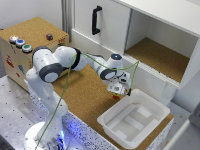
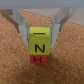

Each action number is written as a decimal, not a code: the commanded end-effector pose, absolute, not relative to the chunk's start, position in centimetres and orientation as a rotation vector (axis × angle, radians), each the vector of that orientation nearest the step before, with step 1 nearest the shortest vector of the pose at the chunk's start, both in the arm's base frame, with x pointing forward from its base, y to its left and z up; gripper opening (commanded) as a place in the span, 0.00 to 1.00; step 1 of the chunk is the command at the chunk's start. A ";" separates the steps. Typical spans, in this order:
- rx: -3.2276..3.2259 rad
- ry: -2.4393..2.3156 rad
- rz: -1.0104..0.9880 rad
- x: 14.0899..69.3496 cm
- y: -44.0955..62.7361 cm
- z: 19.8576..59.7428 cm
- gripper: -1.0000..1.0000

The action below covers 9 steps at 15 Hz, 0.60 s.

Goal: Stack the yellow block on top of the pink block

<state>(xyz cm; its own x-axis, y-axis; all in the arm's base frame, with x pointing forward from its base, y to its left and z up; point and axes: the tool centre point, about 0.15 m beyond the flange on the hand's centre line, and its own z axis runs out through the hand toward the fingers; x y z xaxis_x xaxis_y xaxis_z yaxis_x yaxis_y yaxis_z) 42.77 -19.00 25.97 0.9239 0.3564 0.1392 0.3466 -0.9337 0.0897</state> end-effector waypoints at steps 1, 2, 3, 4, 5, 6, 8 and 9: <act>3.080 0.551 0.236 43.8 -18.7 25.0 0.00; 3.082 0.523 0.237 43.8 -19.2 25.1 0.00; 3.087 0.513 0.238 43.8 -19.5 25.1 0.00; 3.082 0.518 0.231 43.9 -19.6 25.1 0.00; 3.085 0.514 0.228 43.9 -19.7 25.0 0.00; 3.090 0.519 0.223 44.0 -19.7 24.7 0.00; 3.105 0.555 0.188 44.3 -19.4 23.9 0.00; 3.091 0.558 0.166 44.4 -19.2 23.8 1.00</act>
